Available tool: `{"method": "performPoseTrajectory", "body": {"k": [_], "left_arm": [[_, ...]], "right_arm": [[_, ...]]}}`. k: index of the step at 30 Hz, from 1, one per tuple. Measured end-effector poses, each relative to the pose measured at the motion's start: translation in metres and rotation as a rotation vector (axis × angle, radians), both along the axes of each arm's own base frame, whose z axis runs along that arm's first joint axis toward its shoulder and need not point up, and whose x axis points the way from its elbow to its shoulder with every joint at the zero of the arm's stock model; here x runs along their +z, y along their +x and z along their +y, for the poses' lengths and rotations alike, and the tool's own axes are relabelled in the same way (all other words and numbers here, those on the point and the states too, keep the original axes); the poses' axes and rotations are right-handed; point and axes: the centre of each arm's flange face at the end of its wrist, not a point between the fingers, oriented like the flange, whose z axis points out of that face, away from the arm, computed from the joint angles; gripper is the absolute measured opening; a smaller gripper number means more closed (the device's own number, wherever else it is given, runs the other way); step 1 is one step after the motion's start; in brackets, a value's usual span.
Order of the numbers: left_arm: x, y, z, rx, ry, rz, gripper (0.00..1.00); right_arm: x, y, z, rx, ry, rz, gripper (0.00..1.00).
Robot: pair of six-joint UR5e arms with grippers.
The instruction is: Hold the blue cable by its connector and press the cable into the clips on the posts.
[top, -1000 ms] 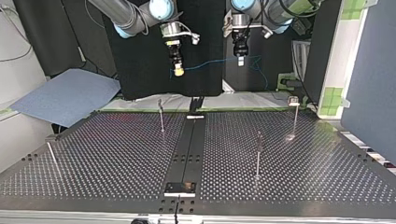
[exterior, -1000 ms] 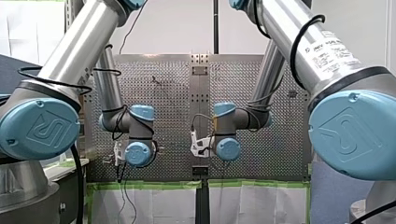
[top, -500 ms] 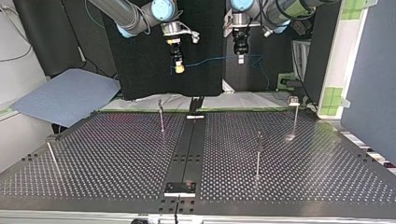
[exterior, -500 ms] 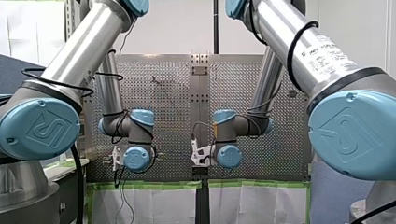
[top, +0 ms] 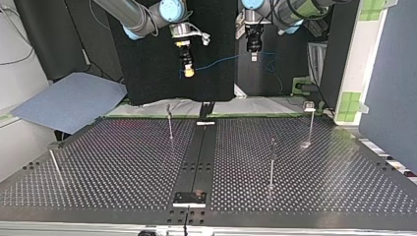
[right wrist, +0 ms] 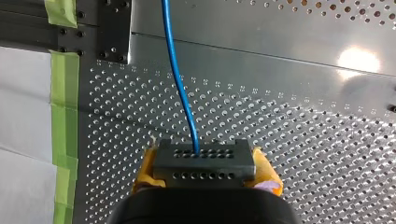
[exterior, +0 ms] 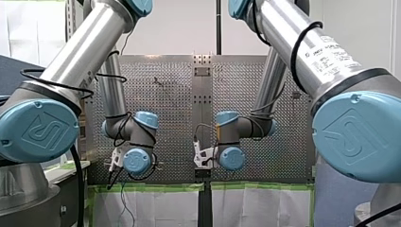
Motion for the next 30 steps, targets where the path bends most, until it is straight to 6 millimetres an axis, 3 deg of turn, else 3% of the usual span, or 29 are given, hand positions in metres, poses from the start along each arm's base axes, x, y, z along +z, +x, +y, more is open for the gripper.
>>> {"method": "performPoseTrajectory", "body": {"k": [10, 15, 21, 30], "left_arm": [[0.0, 0.0, 0.0, -0.003, 0.013, 0.003, 0.0], [0.009, 0.0, -0.003, -0.023, 0.034, 0.004, 0.0], [0.023, 0.0, 0.0, 0.004, 0.04, 0.001, 0.0], [0.049, 0.002, 0.004, 0.028, 0.003, -0.003, 0.0]], "right_arm": [[0.0, 0.0, 0.0, -0.001, 0.0, 0.001, 0.0], [-0.003, 0.001, -0.009, -0.033, 0.005, 0.016, 0.0], [0.027, 0.018, -0.017, -0.042, 0.004, -0.045, 0.0], [0.074, 0.032, -0.014, 0.037, 0.014, -0.093, 0.0]]}}
